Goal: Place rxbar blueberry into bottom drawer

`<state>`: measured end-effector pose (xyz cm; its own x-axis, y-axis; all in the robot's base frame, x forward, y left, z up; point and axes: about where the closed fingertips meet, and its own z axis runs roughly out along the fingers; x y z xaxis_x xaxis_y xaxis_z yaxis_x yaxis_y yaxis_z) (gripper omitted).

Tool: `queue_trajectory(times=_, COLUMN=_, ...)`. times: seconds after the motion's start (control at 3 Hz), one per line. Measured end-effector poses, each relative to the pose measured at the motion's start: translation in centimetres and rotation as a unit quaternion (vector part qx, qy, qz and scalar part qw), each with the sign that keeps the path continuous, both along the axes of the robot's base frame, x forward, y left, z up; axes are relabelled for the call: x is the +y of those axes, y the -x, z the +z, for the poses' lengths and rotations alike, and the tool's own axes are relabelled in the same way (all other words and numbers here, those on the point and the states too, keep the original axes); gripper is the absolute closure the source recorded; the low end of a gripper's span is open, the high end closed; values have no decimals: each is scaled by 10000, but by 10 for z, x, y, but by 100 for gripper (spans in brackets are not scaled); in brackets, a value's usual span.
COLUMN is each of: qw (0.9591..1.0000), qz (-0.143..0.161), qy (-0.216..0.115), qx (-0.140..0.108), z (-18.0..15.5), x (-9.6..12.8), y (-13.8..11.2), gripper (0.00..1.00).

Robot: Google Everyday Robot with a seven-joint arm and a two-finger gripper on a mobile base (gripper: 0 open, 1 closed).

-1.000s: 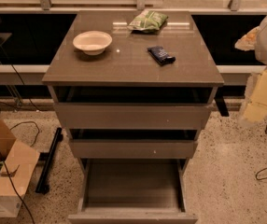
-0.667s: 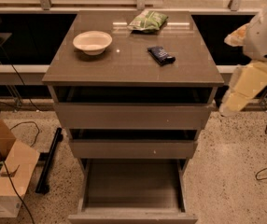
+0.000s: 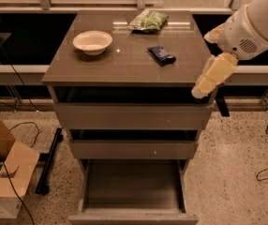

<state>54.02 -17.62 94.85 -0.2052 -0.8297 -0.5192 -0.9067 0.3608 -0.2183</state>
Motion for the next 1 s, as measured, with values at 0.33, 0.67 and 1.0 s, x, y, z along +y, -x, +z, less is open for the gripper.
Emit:
queue_trajectory(times=0.33, qw=9987, qz=-116, qy=-476, qx=112, z=-16, x=10, y=-45, gripper=0)
queue_trajectory(times=0.67, qw=9954, qz=-228, qy=-910, qx=198, z=-31, x=17, y=-95, gripper=0)
queue_trajectory(times=1.0, qw=9954, qz=-228, qy=-910, qx=198, z=-31, x=17, y=-95, gripper=0)
